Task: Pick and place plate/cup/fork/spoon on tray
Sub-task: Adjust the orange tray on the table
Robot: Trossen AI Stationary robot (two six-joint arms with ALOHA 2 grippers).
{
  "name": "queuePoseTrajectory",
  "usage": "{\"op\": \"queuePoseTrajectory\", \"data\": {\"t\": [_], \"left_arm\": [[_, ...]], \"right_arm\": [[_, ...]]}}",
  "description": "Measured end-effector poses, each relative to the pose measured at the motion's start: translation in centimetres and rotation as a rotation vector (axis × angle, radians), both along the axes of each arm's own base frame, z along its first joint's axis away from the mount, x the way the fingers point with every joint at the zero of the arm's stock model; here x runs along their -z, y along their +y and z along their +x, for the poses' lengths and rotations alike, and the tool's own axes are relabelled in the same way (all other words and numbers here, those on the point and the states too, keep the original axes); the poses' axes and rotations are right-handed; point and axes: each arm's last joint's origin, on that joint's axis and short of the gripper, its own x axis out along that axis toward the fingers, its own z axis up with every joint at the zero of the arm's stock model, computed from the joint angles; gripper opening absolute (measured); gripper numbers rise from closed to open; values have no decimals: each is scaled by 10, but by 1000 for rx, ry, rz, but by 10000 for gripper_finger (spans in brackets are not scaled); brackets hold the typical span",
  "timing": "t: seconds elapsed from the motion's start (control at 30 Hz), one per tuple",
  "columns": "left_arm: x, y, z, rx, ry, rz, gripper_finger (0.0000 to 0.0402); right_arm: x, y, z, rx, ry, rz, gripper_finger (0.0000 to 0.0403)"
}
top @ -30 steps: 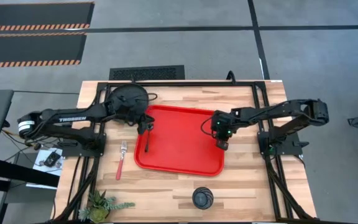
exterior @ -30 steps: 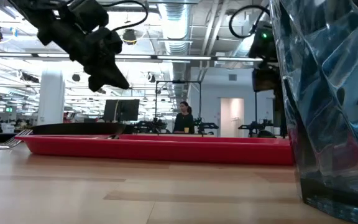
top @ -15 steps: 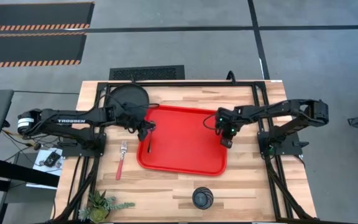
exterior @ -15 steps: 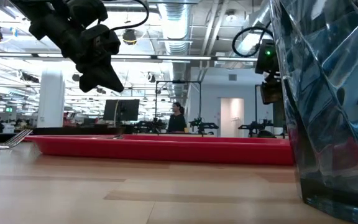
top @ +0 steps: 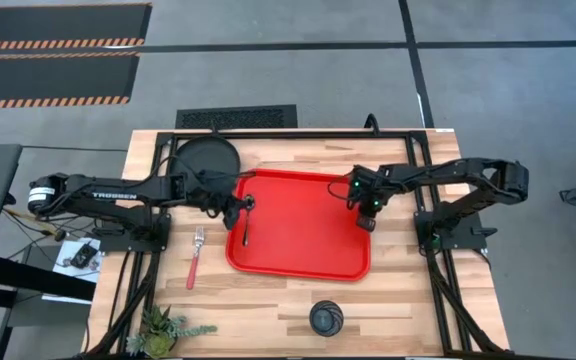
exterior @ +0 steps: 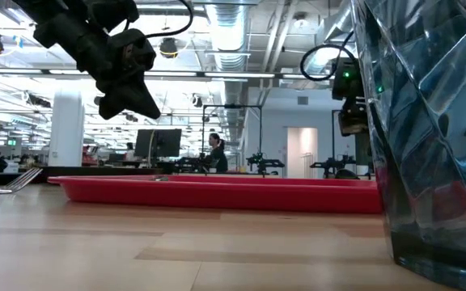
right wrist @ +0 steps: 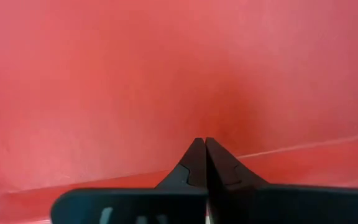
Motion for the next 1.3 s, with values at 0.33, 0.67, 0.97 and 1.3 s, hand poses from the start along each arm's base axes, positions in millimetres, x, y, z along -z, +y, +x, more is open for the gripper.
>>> {"op": "queuePoseTrajectory", "data": {"t": [0.33, 0.67, 0.97, 1.3], "left_arm": [[16, -12, -16, -38, 233, -125, 0], [42, -33, -36, -107, 432, -257, 0], [51, -41, -33, -118, 378, -304, 0], [61, -48, -29, -110, 384, -327, 0]], "right_arm": [[-34, -14, -23, 98, 29, -39, 4], [-32, -16, -24, 153, 45, -14, 5], [-18, -23, -24, 302, 168, -18, 5], [-5, -37, -25, 402, 213, 10, 6]]}}
